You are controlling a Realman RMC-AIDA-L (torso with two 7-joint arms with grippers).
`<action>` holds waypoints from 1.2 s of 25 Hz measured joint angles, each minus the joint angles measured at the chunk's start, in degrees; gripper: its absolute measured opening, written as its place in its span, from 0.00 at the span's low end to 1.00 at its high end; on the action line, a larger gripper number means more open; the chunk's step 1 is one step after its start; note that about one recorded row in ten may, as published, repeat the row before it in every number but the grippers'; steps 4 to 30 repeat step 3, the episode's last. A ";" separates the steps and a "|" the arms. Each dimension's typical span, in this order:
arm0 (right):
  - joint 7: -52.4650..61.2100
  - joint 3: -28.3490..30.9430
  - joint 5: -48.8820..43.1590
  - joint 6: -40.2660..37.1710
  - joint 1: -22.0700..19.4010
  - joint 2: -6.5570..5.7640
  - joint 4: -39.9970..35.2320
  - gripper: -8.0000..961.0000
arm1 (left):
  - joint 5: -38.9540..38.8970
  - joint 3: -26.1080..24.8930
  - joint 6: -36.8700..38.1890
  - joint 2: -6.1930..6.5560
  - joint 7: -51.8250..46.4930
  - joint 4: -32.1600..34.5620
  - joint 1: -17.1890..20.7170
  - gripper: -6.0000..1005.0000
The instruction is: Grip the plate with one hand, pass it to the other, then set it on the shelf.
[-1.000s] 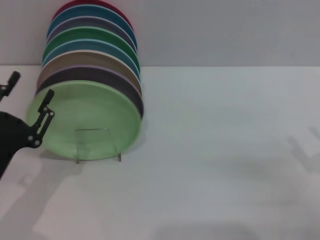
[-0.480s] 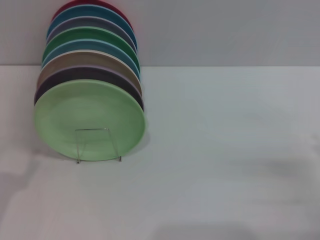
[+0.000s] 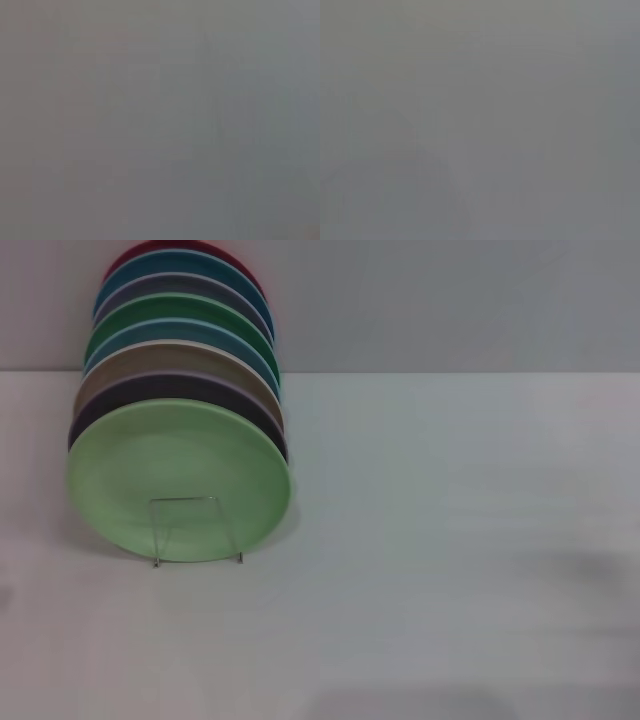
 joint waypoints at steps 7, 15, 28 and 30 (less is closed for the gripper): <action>-0.11 0.07 0.33 -0.14 -0.14 0.00 -1.34 0.86 | -0.23 2.50 0.01 -0.03 1.40 -0.77 0.48 0.84; -0.11 0.07 0.33 -0.14 -0.14 0.00 -1.34 0.86 | -0.23 2.50 0.01 -0.03 1.40 -0.77 0.48 0.84; -0.11 0.07 0.33 -0.14 -0.14 0.00 -1.34 0.86 | -0.23 2.50 0.01 -0.03 1.40 -0.77 0.48 0.84; -0.11 0.07 0.33 -0.14 -0.14 0.00 -1.34 0.86 | -0.23 2.50 0.01 -0.03 1.40 -0.77 0.48 0.84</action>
